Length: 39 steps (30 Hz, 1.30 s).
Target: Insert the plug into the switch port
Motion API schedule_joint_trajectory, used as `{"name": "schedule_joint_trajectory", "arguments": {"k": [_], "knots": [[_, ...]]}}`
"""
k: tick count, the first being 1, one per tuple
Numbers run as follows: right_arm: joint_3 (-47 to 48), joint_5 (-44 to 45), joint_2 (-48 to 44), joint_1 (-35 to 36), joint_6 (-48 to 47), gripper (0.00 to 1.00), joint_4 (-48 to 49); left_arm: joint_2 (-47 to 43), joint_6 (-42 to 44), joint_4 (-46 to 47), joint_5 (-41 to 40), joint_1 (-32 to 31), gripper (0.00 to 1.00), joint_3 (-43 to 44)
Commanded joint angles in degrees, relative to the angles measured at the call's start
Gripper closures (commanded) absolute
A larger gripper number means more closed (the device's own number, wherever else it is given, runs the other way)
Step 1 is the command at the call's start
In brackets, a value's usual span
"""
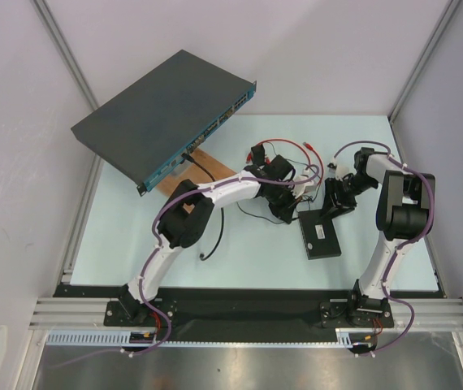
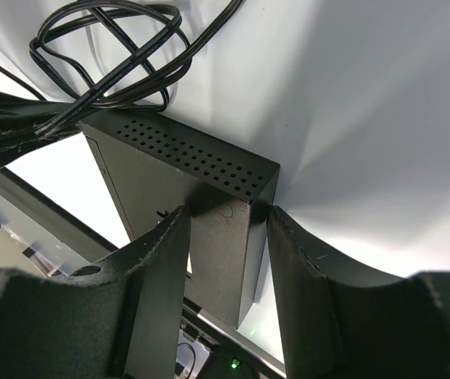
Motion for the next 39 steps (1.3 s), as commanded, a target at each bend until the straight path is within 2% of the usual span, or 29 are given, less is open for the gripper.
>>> {"name": "schedule_joint_trajectory", "arguments": {"k": [1, 14, 39], "knots": [[0.0, -2.2, 0.6, 0.6, -0.3, 0.52, -0.8, -4.9, 2.1, 4.1, 2.5, 0.0, 1.00, -0.3], [1.1, -3.0, 1.4, -0.3, -1.3, 0.44, -2.3, -5.9, 3.1, 4.3, 3.1, 0.7, 1.00, -1.3], [1.3, -3.1, 1.7, -0.3, -1.6, 0.44, -2.5, -6.6, 4.3, 4.6, 5.4, 0.7, 1.00, -1.3]]}}
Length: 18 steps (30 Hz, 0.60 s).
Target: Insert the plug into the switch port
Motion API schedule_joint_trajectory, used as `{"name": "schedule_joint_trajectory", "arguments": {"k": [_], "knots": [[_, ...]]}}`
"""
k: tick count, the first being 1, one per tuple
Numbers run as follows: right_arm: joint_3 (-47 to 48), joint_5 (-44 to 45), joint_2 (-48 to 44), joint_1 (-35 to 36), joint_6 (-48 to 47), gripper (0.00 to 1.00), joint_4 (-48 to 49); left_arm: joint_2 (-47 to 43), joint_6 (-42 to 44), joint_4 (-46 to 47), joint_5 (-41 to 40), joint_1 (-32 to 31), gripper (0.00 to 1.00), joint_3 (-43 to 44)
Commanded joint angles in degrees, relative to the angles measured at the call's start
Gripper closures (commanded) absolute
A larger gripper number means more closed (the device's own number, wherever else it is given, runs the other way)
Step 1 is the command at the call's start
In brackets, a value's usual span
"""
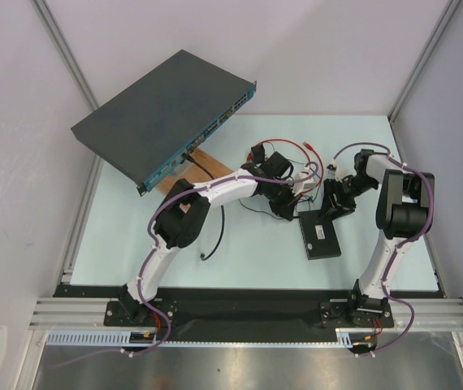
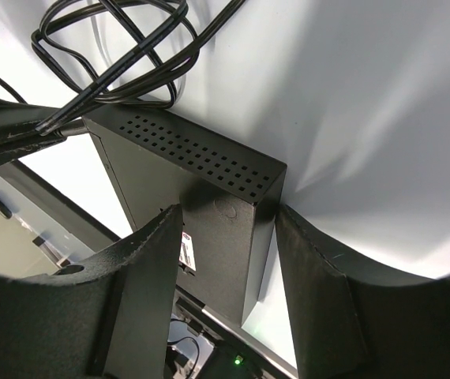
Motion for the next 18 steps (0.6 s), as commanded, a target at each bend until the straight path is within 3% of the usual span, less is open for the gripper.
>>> {"name": "schedule_joint_trajectory", "arguments": {"k": [1, 18], "knots": [[1.3, -1.5, 0.8, 0.1, -0.7, 0.44, -1.4, -4.4, 1.7, 2.6, 2.5, 0.0, 1.00, 0.4], [1.2, -6.2, 1.3, 0.2, -1.6, 0.51, -2.4, 0.6, 0.3, 1.4, -0.9, -0.1, 1.00, 4.2]]}}
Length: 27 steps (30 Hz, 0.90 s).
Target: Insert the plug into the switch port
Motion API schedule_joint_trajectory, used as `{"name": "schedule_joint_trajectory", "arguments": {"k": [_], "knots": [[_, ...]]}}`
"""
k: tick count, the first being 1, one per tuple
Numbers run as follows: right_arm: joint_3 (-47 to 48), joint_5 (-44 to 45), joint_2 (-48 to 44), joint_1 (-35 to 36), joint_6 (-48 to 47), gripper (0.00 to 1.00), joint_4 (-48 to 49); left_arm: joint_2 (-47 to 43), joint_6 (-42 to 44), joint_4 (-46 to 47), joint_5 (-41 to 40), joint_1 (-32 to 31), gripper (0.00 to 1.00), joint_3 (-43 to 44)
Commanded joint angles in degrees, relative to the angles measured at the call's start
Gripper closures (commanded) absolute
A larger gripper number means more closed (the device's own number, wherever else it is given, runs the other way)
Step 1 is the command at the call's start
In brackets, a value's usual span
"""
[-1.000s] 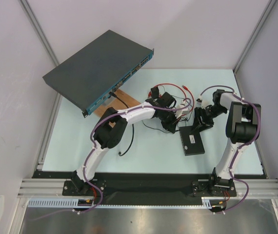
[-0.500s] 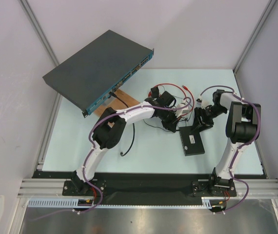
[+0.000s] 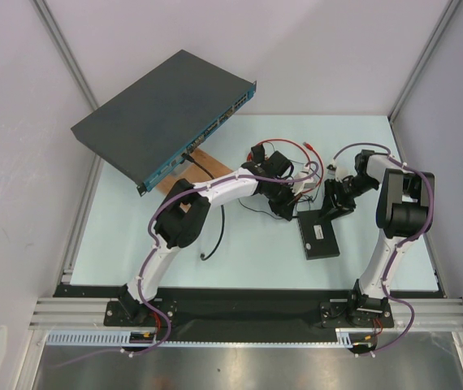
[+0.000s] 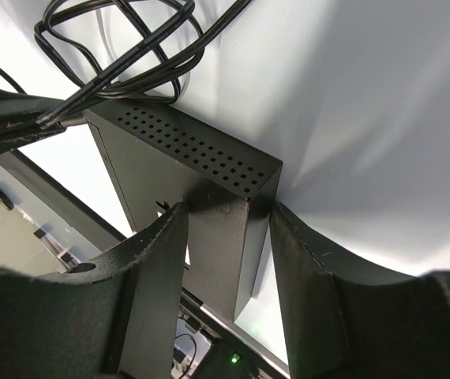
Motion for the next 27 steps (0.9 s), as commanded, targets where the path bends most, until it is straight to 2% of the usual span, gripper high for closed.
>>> {"name": "schedule_joint_trajectory", "arguments": {"k": [1, 17, 27], "knots": [[1.2, -5.0, 0.9, 0.5, -0.2, 0.51, -2.1, 0.4, 0.3, 3.6, -0.6, -0.1, 1.00, 2.8], [1.1, -4.2, 1.2, 0.6, -1.5, 0.53, -2.0, 1.0, 0.0, 6.0, -5.2, -0.2, 0.99, 2.4], [2.6, 0.6, 1.2, 0.8, -1.4, 0.51, 0.4, -1.5, 5.3, 9.1, -6.2, -0.5, 0.93, -0.1]]}}
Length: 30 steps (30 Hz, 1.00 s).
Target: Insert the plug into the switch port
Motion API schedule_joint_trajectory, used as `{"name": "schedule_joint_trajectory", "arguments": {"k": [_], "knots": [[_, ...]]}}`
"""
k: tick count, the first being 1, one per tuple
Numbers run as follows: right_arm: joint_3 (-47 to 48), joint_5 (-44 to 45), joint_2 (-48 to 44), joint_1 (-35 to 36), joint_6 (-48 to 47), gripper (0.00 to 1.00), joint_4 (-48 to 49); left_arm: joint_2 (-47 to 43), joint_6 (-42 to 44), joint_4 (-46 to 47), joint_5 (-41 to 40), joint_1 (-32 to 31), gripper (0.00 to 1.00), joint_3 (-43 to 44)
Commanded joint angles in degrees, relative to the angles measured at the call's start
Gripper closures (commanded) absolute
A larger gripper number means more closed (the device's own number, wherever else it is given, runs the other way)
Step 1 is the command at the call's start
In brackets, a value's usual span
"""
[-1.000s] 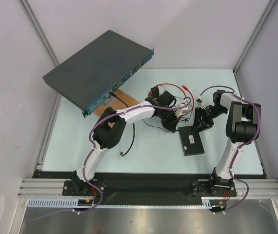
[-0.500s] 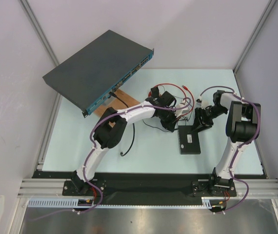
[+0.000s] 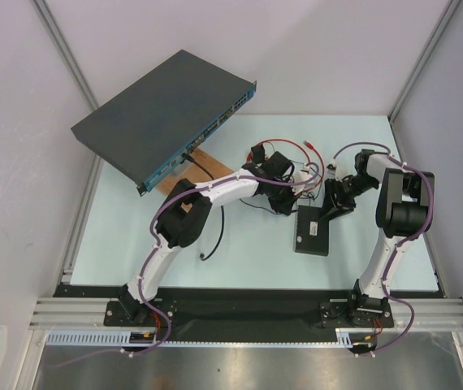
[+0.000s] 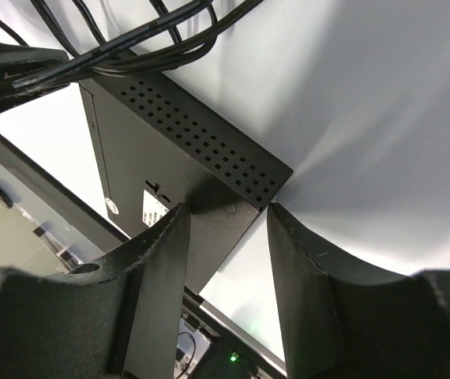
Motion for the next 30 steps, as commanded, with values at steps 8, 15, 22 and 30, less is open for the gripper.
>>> {"name": "schedule_joint_trajectory", "arguments": {"k": [8, 15, 22, 30], "knots": [[6.5, 1.5, 1.8, 0.0, 0.1, 0.43, 1.1, -5.3, 9.2, 8.4, -0.2, -1.6, 0.91, -3.7], [8.6, 1.8, 3.1, 0.5, -1.0, 0.41, 0.5, -5.9, 11.1, 8.9, -1.0, -2.0, 0.91, -4.6], [9.6, 0.8, 4.0, 2.2, -1.1, 0.47, 0.3, -6.6, 12.2, 9.1, -1.3, -2.0, 0.91, -5.2], [10.6, -0.9, 4.6, 4.3, -0.3, 0.48, 0.4, -8.6, 13.8, 9.7, -0.7, -1.9, 0.91, -7.9]]}}
